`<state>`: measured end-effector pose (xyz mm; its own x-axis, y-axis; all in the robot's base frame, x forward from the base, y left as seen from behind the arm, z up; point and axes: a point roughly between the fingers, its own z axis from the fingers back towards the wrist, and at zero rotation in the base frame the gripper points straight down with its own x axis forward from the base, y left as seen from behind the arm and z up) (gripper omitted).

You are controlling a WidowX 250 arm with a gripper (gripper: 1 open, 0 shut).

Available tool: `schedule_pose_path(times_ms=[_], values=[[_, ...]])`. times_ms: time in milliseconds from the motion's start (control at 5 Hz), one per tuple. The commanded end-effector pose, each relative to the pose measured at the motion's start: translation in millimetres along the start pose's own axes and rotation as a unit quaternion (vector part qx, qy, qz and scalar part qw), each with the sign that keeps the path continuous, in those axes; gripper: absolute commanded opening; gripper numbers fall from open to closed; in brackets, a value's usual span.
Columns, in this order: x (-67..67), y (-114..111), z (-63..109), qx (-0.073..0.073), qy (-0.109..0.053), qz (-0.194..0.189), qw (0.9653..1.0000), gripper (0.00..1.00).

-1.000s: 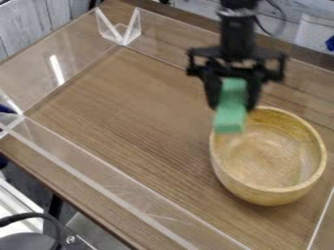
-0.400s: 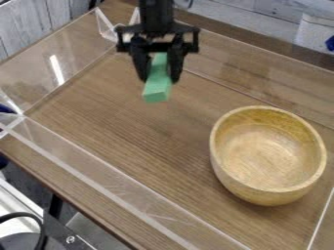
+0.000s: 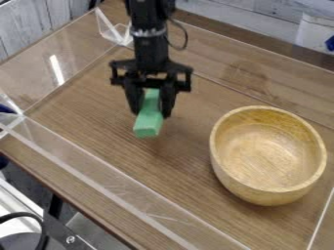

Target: Remove the green block from inside the brown bowl and put it on the table

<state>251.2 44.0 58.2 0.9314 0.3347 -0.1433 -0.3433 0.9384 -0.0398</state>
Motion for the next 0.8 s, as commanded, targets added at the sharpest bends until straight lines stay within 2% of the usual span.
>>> schedule_pose_path(times_ms=[0,400,600], values=[[7.6,-5.3,4.3,0.003,-0.034,-0.011,0.9994,0.00],[16.0,-8.6,-4.6,0.008,-0.034,-0.019,0.9992,0.00],[19.8,-11.6,-2.3,0.005,-0.036,-0.023,0.9991,0.00]])
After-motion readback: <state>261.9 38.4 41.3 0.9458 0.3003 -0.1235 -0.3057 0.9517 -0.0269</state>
